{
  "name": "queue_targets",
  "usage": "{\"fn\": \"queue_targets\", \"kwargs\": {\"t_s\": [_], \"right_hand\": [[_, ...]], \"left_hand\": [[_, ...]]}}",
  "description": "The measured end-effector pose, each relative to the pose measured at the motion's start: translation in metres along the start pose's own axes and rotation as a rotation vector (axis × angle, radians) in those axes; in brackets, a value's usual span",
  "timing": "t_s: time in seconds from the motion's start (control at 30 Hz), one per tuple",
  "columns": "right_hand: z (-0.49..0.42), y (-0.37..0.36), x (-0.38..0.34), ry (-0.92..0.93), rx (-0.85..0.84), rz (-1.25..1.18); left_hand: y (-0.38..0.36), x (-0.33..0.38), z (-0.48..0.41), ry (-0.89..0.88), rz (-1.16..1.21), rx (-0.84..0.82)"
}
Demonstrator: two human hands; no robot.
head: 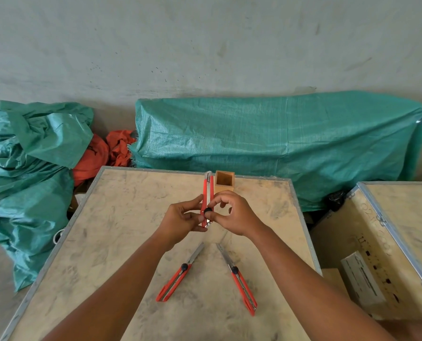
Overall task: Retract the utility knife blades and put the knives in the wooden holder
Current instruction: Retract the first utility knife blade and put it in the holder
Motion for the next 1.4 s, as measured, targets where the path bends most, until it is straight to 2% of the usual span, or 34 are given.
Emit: {"fn": "queue_targets", "kwargs": {"t_s": [0.27,0.53,0.63,0.77,0.93,1.07,1.4], "right_hand": [[-0.035,0.031,0.021,-0.046,0.113,-0.172],[-0.096,0.072,0.042,-0.11,0.182,-0.348],[-0.121,0.088,0.064,-0.138,0.247,-0.316],[-0.149,0.093,0.109,-0.167,0.341,-0.187],[-0.17,0.078,0.148,-0.174,0.389,-0.03],[-0.183,0.057,0.179,-0.184,0.368,0.042],[-0.189,0.033,0.203,-0.113,0.362,0.165]], "left_hand": [[-0.009,0.012,-0.032,-0.035,-0.072,-0.059],[-0.017,0.044,-0.111,-0.127,-0.159,-0.07],[-0.019,0.047,-0.149,-0.138,-0.195,-0.055],[-0.016,0.03,-0.2,-0.089,-0.372,0.02],[-0.031,-0.022,-0.254,0.02,-0.659,-0.153],[-0.033,-0.052,-0.284,0.076,-0.768,-0.217],[-0.031,-0.076,-0.302,0.143,-0.652,-0.267]]}}
Point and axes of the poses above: each hand's wrist, its own z-axis away from the middle knuckle, its own y-axis out of the back of the hand, x = y × z, the point moved 9 cm from there along -z, towards the middle knuckle, and after that the axes turned 1 degree about y, right-handed, at the moved point
